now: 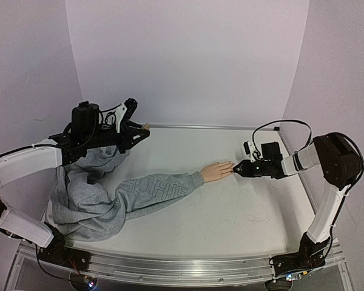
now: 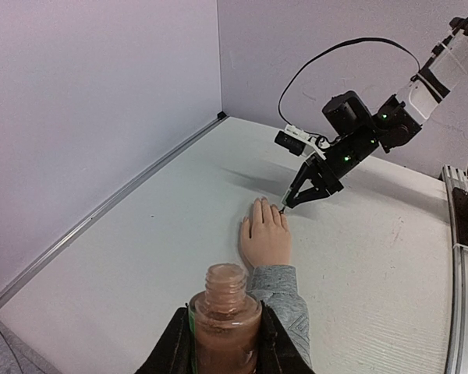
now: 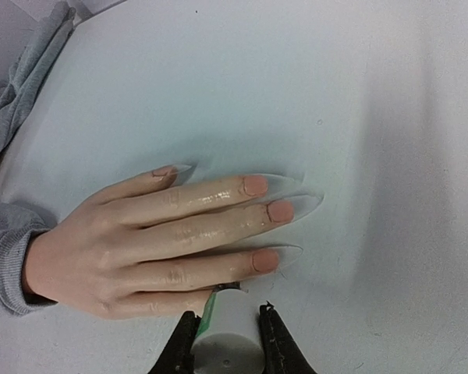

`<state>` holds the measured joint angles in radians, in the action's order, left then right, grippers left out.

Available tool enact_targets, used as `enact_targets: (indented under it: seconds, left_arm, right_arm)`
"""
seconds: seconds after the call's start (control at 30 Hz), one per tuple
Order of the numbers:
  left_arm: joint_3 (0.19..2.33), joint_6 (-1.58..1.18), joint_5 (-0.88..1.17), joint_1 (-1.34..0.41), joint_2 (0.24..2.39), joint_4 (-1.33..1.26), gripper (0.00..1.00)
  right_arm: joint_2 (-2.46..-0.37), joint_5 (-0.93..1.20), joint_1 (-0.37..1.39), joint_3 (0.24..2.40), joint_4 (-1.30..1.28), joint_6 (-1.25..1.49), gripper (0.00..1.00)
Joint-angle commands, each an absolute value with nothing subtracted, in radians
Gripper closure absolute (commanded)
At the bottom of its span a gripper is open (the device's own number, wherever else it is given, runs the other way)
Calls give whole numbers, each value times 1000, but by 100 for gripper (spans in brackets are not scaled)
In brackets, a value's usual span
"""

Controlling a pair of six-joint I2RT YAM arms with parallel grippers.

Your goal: Paint the nails

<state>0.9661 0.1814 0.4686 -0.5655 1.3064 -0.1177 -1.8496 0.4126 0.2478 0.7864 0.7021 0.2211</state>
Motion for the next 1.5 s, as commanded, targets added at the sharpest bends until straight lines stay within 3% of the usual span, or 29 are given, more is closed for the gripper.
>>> enact_targets:
  seconds: [0.0,0.63,1.13,1.47]
  left_arm:
    - [982,173,478,-560,1272,-179,100]
    - [983,176,476,-560,1274,-178,100]
    - [982,174,477,-560,1267,-179,100]
    - [982,173,480,-560,1269,-178,100]
  right_arm:
    - [-1866,397,255,825,693,227,100]
    - [-1860,338,255,823,683,242,100]
    - [-1739,413,255,698,806,219,100]
    - [-1779,436,255,732,804,218,100]
